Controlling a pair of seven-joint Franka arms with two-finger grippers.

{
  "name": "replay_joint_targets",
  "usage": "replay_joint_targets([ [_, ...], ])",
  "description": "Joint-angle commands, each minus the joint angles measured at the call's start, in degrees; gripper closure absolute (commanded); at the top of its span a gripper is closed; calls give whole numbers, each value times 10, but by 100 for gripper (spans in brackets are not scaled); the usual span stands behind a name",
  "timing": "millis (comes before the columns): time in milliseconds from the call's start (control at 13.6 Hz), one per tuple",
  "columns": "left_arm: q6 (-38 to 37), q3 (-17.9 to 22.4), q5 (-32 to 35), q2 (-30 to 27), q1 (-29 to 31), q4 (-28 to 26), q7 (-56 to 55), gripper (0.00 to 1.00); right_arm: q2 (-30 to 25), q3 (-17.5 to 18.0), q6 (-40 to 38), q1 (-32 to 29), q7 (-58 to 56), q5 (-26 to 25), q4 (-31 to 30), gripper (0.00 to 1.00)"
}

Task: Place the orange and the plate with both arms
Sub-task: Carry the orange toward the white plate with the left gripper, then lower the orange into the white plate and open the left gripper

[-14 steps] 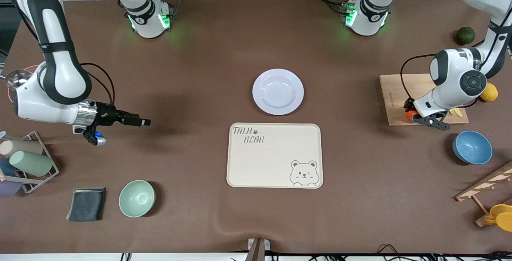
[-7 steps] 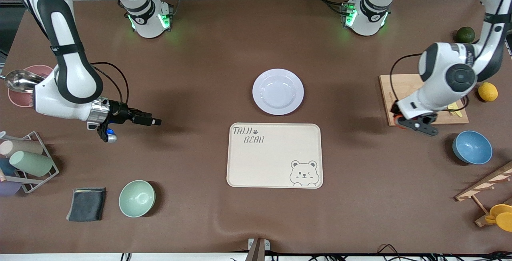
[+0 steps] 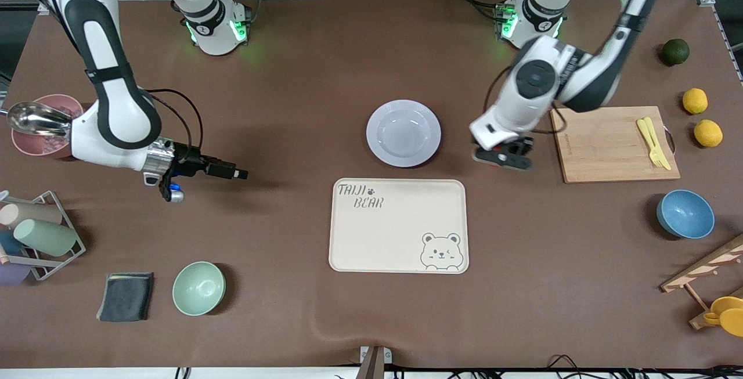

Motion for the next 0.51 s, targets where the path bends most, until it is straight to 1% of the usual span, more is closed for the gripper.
replay_joint_targets([
  [0, -7, -13, 1, 40, -73, 14, -108, 72, -23, -4, 39, 46, -20, 36, -35, 0],
  [147, -7, -12, 1, 70, -114, 33, -161, 72, -21, -5, 48, 81, -52, 112, -45, 0],
  [293, -7, -11, 8, 109, -151, 57, -208, 72, -16, -4, 46, 82, -98, 138, -56, 0],
  [366, -7, -10, 24, 124, -160, 63, -231, 72, -14, -3, 46, 89, -112, 161, -63, 0],
  [440, -7, -10, 50, 139, -165, 66, -255, 72, -15, -3, 47, 112, -125, 193, -71, 0],
])
